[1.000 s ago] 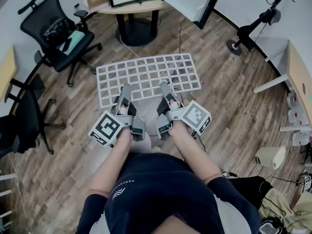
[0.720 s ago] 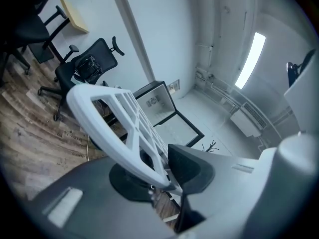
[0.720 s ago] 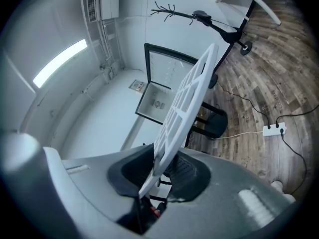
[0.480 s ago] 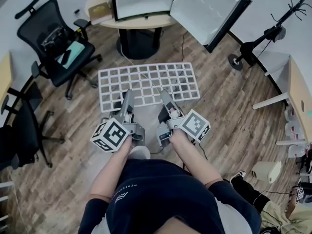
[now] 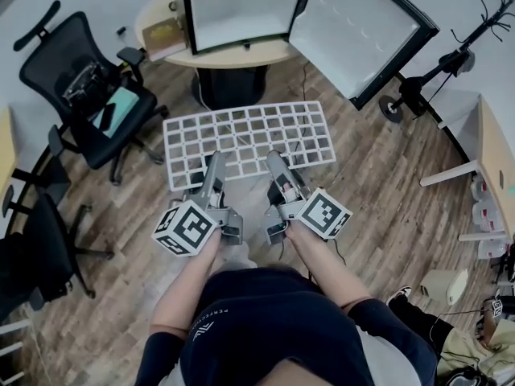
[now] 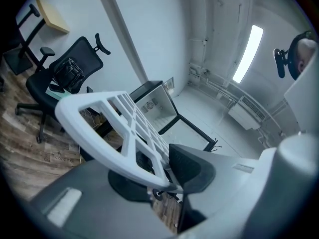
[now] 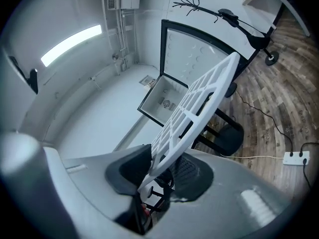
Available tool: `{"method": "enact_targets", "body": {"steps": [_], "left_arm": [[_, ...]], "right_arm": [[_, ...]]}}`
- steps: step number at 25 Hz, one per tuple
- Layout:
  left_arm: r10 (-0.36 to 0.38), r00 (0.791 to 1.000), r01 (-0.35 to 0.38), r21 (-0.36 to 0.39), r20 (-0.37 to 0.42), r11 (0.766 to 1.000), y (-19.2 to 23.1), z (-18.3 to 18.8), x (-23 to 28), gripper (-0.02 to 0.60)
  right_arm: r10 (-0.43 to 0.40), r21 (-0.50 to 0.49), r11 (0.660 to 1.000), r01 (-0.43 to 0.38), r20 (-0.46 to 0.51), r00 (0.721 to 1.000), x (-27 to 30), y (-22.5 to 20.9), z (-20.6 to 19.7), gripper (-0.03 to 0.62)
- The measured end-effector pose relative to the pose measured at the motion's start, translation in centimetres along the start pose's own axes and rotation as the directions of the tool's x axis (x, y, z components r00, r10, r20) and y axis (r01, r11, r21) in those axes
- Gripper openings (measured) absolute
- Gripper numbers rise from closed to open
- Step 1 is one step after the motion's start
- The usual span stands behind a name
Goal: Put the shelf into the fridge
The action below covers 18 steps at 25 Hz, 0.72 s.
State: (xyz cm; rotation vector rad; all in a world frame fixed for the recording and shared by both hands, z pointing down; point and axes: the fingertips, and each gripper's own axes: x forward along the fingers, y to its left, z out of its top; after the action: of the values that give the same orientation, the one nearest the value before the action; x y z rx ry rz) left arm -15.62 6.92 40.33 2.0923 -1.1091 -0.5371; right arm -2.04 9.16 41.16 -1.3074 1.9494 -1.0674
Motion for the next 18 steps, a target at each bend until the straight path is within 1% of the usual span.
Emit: {"method": "enact_targets", "body": {"steps": [2, 4, 8, 13, 18], "left_arm": [[-0.008, 1.0, 0.008, -0.019, -0.002, 1.0, 0.8, 0.4, 0.8, 0.112], [-0.011, 1.0, 0.011, -0.055, -0.012, 0.998, 1.3, 0.2, 1.6, 0.112], [0.001, 1.0, -0.002, -0.068, -0.013, 0.998, 1.7, 0.4, 3.1, 0.112], [0.023, 1.0, -0.024, -0.089, -0.011, 0.996, 2.5, 1.0, 5.5, 0.115], [0.052, 0.999, -0.051, -0.075, 0.002, 0.996, 2.9, 1.4, 8.5, 0.117]], "right_arm": [[0.01, -0.052, 0.999, -0.011, -0.015, 1.0, 1.1, 0.0, 0.2, 0.11], [0.006, -0.115, 0.993, -0.01, -0.033, 0.999, 1.9, -0.2, 0.6, 0.12], [-0.018, -0.175, 0.985, 0.01, -0.046, 0.999, 3.2, -0.9, 1.6, 0.129], [-0.038, -0.207, 0.978, 0.026, -0.056, 0.998, 5.8, -1.2, 3.1, 0.133], [-0.056, -0.198, 0.979, 0.037, -0.089, 0.994, 8.3, -3.0, 4.9, 0.137]]}}
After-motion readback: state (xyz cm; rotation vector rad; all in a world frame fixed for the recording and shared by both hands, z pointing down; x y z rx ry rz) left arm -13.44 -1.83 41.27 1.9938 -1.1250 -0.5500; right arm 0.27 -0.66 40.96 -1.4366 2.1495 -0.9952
